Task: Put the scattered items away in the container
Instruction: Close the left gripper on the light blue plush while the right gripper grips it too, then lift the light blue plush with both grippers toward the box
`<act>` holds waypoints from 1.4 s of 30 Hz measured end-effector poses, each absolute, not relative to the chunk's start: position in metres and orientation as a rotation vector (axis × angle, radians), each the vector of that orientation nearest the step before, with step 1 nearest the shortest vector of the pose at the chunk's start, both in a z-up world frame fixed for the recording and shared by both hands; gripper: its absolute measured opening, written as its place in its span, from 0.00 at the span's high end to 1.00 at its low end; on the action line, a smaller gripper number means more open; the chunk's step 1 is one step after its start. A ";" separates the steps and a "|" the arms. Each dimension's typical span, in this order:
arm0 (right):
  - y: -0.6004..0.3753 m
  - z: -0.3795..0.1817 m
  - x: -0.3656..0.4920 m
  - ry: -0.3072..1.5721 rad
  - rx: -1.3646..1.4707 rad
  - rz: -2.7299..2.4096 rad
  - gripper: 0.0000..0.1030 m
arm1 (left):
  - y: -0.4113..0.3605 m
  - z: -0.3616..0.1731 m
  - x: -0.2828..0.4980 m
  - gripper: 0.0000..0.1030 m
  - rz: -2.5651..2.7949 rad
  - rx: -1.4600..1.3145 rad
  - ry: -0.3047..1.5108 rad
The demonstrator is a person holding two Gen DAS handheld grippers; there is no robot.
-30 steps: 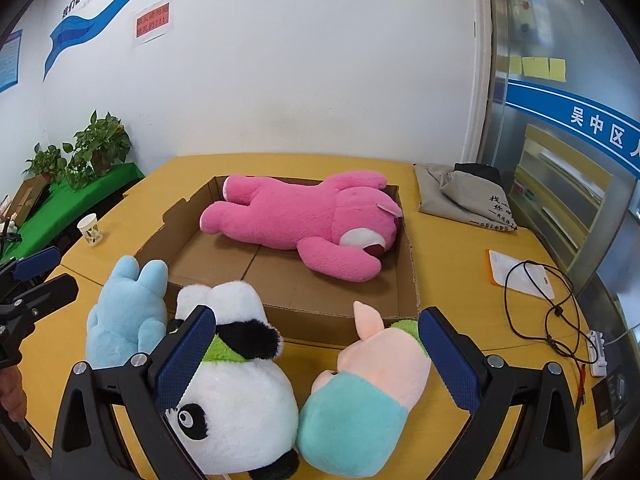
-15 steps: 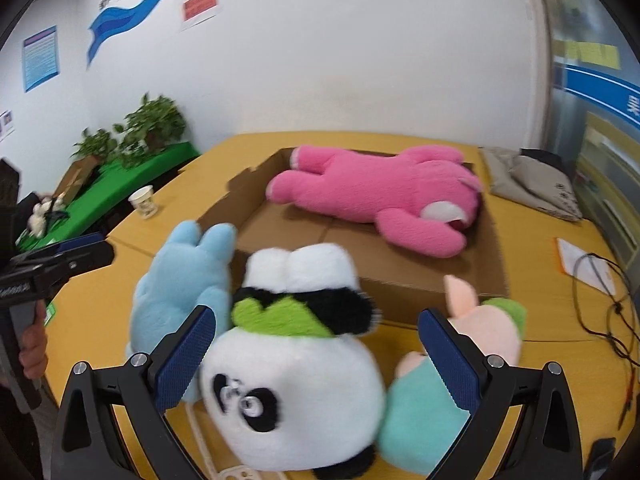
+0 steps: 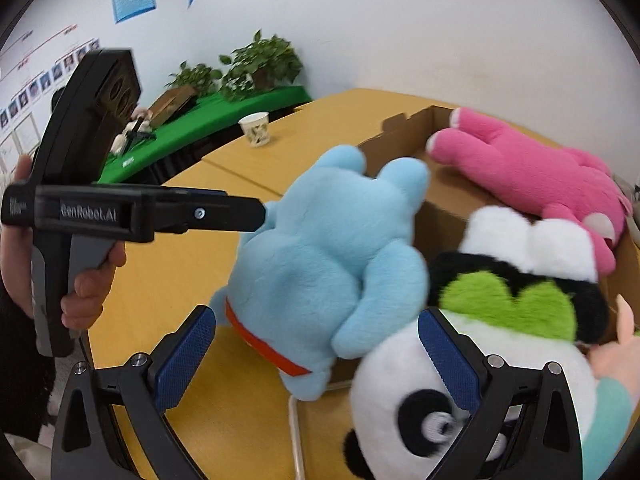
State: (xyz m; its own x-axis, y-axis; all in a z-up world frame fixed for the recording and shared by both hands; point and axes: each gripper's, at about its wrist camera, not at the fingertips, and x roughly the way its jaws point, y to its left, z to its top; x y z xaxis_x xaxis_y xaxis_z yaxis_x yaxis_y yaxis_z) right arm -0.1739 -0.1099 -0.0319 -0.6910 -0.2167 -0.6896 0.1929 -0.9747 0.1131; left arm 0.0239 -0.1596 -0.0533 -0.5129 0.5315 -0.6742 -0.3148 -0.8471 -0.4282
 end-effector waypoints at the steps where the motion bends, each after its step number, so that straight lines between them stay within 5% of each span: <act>1: -0.115 -0.034 -0.175 -0.044 1.100 -2.686 0.00 | -0.161 -0.056 0.022 0.19 2.327 -1.169 -0.364; 6: -0.136 -0.038 -0.175 -0.013 1.008 -2.650 0.00 | -0.157 -0.075 0.008 0.19 2.279 -1.219 -0.364; 16: -0.177 -0.083 -0.190 0.447 0.981 -2.800 0.00 | -0.145 -0.104 -0.012 0.19 2.115 -1.278 -0.385; 20: -0.182 -0.091 -0.190 0.542 0.971 -2.808 0.00 | -0.143 -0.105 -0.008 0.28 2.105 -1.283 -0.363; 31: -0.178 -0.084 -0.175 0.505 0.974 -2.822 0.24 | -0.141 -0.089 0.000 0.44 2.134 -1.274 -0.374; 42: -0.160 -0.007 -0.146 0.392 0.784 -2.940 0.25 | -0.121 0.009 0.003 0.44 2.192 -1.042 -0.239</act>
